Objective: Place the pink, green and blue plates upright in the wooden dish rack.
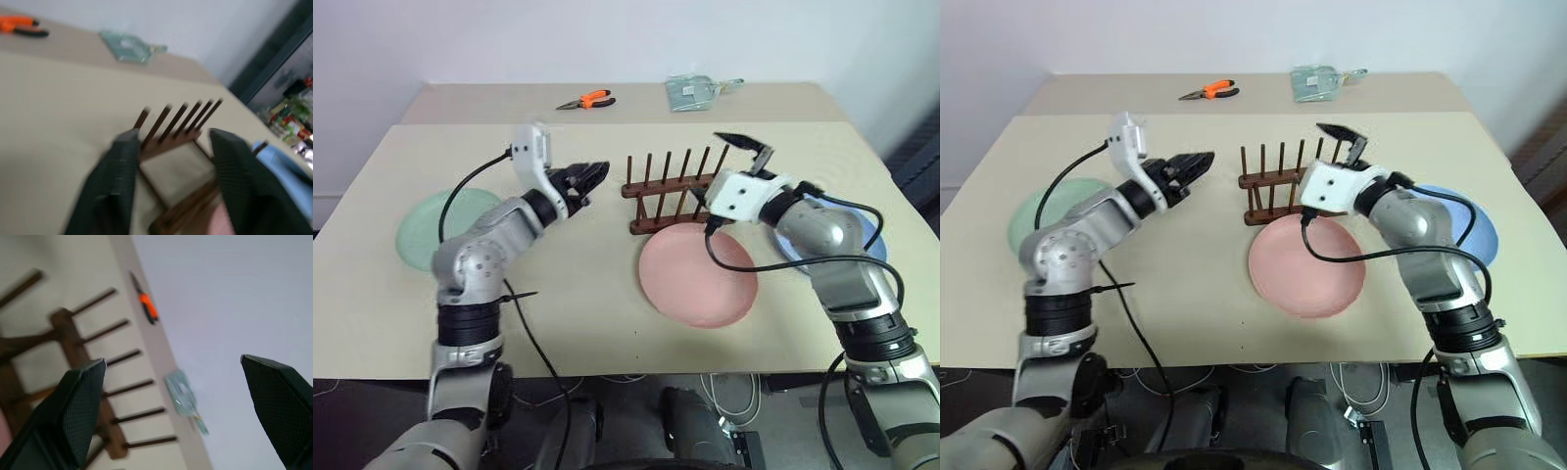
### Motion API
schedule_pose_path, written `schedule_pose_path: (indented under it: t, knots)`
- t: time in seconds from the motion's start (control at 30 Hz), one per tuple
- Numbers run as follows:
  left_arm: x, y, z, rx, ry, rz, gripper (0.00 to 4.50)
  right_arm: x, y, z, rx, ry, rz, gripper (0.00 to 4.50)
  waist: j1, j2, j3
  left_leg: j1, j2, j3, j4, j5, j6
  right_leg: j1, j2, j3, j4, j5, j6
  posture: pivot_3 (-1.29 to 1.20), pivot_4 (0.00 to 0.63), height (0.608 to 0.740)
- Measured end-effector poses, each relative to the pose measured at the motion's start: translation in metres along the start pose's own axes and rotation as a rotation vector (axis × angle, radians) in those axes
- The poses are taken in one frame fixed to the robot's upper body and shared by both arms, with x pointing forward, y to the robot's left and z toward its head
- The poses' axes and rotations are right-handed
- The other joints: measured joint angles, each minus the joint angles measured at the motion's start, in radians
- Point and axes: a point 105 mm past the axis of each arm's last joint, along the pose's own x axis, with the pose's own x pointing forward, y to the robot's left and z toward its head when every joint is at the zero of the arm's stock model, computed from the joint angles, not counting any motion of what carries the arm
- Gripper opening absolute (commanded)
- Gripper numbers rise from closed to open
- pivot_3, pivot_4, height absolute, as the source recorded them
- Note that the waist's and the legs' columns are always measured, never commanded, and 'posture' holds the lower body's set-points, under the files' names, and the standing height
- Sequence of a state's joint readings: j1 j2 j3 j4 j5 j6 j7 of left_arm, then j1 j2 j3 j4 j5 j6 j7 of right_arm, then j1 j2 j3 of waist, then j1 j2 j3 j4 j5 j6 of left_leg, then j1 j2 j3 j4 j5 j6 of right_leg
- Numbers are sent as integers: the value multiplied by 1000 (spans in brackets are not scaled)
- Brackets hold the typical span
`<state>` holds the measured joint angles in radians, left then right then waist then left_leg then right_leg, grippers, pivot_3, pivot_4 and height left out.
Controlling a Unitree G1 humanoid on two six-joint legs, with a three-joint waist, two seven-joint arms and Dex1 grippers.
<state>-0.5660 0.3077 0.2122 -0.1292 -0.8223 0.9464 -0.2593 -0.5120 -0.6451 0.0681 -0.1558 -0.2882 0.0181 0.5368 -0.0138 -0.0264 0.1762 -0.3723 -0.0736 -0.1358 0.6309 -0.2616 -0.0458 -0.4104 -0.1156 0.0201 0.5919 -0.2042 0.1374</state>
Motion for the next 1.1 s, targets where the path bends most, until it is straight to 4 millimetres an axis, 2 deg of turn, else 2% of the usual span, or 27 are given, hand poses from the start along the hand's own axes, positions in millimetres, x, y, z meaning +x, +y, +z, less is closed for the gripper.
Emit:
schedule_pose_path:
  t: [0.03,0.1,0.13,0.17,0.23,0.27,0.4,0.47,0.57,0.67,0.8,0.9,1.03,1.1]
  knots:
    - [-8,5,-15,-47,55,-8,4332,-5,0,-1,52,-7,-1,4500,1,0,0,0,0,0,0,0,0,0,0,0,0,0,0,0,150,740]
    - [-18,9,-49,-124,182,-12,4428,-20,8,-8,212,4,41,4500,9,-1,1,-1,0,-2,1,0,1,1,-1,-1,0,0,0,0,150,740]
    - [-18,3,-66,-134,259,-31,4428,-31,18,-14,311,23,98,4500,20,-1,1,-2,-1,-2,2,0,1,1,-1,-1,-1,0,0,0,150,740]
    - [-16,-6,-74,-129,299,-59,4428,-38,30,-18,374,43,155,4500,26,-2,1,-2,-1,-2,2,0,1,1,-1,-1,-1,0,0,0,150,740]
    - [-9,-30,-80,-136,328,-143,4428,-54,49,-23,470,76,258,4500,30,-1,2,-2,-1,-2,3,0,1,3,-2,-1,-2,-1,-2,0,150,740]
    - [-4,-41,-81,-143,336,-178,4428,-59,51,-25,504,88,273,4500,27,-1,2,-1,-1,-2,3,0,1,3,-2,-1,-2,-2,-3,0,150,740]
    - [19,-75,-89,-191,376,-238,4428,-71,42,-29,539,115,249,4500,21,0,1,0,0,0,2,0,1,3,-1,-1,-2,-3,1,0,150,740]
    - [30,-81,-100,-226,422,-211,4428,-71,41,-26,543,106,241,4500,20,0,1,0,0,0,1,0,1,2,-1,-1,-2,-2,3,0,150,740]
    - [39,-72,-113,-226,484,-100,4428,-73,42,-23,544,103,233,4500,23,0,1,0,0,0,2,0,1,2,-1,-1,-2,-2,3,0,150,740]
    - [45,-68,-117,-182,506,-40,3615,-77,48,-25,552,121,234,4500,27,0,1,0,0,0,2,0,1,3,-1,-1,-4,-2,3,0,150,740]
    - [47,-58,-122,-151,515,22,1668,-80,52,-27,560,137,235,4500,25,0,0,0,0,1,2,-1,1,3,-1,-1,-5,-2,2,0,150,740]
    - [47,-54,-125,-144,525,43,31,-80,52,-27,559,138,231,4500,26,0,0,-1,0,1,2,-1,1,3,-1,-1,-5,-2,3,0,150,740]
    - [46,-56,-123,-137,518,19,9,-78,52,-26,543,127,229,4500,27,0,1,-1,0,0,2,-1,1,3,-1,-1,-6,-2,3,0,150,740]
    - [46,-59,-118,-125,498,-8,488,-77,53,-28,544,126,230,4500,27,0,1,-1,0,0,2,-1,1,3,-1,-1,-6,-2,3,0,150,740]
